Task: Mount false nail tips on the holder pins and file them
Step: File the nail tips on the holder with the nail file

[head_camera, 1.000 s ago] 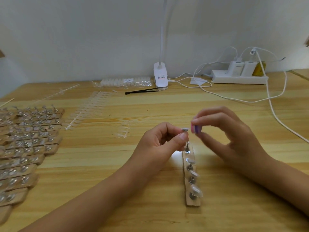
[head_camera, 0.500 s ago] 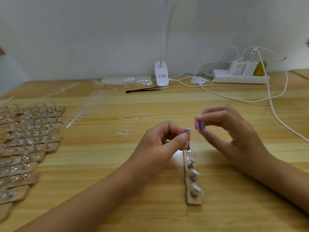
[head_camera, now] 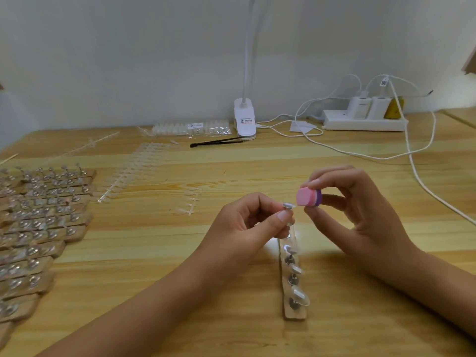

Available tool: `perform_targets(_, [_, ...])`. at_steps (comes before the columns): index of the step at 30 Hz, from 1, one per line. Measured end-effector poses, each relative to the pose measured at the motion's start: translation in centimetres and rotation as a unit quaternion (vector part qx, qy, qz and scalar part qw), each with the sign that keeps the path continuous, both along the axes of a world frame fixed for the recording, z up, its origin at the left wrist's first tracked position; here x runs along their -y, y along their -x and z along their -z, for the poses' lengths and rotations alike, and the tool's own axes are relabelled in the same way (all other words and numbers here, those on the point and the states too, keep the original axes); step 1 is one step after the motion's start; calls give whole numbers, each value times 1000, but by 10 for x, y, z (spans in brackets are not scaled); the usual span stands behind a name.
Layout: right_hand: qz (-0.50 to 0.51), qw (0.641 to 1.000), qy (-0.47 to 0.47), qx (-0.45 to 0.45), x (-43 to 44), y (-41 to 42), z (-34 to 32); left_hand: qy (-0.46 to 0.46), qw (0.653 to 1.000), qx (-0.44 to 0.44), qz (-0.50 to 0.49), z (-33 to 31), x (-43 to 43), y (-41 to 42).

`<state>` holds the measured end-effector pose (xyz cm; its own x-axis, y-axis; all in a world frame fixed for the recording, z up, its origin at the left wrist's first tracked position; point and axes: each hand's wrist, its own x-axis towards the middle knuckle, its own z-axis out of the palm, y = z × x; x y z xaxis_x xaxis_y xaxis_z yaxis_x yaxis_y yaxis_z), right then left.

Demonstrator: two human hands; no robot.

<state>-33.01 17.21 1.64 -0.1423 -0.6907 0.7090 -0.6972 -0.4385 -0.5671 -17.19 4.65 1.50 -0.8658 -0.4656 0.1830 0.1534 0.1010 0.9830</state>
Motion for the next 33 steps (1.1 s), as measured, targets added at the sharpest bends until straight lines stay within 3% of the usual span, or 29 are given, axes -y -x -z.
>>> perform_targets(4, [-1,997,17,-73,1,-2,0,9,1000,1,-5,0,1,0])
perform_targets(10, [-4,997,23,-71,0,0,0,22,1000,2,-4,0,0,0])
perform_targets(14, [-4,1000,11,-9,1,-1,1,21,1000,1,2,0,-1,-1])
perform_targets(20, [5,1000,2,-22,0,-2,2,21,1000,1,-5,1,0,0])
perform_targets(25, [21,996,15,-88,1,-3,-1,19,1000,-3,-11,0,1,0])
perform_targets(33, [47,995,1,-89,2,-1,0,21,1000,-10,-20,0,2,0])
